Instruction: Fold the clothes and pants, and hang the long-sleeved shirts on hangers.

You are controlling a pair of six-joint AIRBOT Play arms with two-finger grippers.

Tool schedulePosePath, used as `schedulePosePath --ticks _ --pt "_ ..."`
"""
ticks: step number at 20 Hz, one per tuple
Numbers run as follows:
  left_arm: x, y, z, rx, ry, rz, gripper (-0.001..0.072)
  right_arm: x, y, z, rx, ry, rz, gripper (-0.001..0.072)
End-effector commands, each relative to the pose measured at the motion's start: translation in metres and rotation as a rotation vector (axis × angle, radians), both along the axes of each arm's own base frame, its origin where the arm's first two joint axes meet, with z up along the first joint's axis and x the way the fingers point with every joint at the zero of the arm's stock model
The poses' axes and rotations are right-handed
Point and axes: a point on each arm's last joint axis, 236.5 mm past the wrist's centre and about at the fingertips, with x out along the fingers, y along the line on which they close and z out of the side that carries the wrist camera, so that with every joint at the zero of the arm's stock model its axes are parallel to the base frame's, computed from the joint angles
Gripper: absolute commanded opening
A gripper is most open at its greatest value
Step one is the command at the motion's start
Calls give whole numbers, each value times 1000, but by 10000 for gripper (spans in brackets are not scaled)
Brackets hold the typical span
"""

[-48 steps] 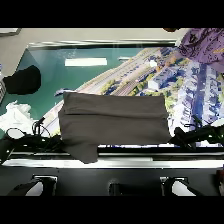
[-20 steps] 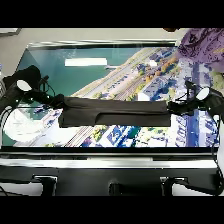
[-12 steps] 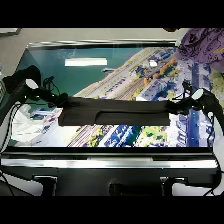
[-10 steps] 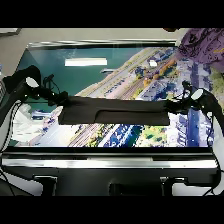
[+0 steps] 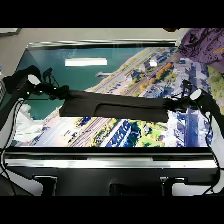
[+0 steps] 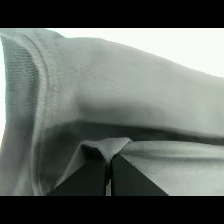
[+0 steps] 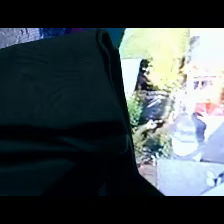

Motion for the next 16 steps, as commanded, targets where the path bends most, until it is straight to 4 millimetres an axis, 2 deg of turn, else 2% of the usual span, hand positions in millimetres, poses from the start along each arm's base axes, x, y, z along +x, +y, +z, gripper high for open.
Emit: schedulePosePath --ticks 1,3,4,5,6,7,8,9,11,13,14,16 --pt "3 -6 -23 -25 36 34 17 3 11 -10 9 6 13 34" --pt "4 -12 -29 -60 49 49 37 3 11 -14 9 16 1 37" --pt "6 -13 -28 -65 42 54 108 3 10 -13 14 18 -20 110" --pt "8 -12 -25 -64 36 54 245 4 10 -11 24 23 -42 212" --pt "10 -12 -20 -65 28 52 367 5 12 -5 36 33 -56 255" --pt "13 -10 -13 -67 20 48 466 5 13 3 42 41 -56 272" --pt "17 -7 -3 -69 8 44 546 7 10 15 45 46 -63 361" --pt "21 -3 8 -70 -8 42 583 7 4 29 47 54 -69 462" --pt "28 8 34 -72 -43 40 606 4 -21 46 68 70 -113 547" --pt "34 18 60 -69 -88 49 606 -6 -49 46 176 97 -216 587" --pt "36 23 70 -67 -109 54 606 -11 -52 43 269 115 -234 611" --pt "38 27 81 -64 -132 60 606 -18 -45 34 447 153 -220 661"
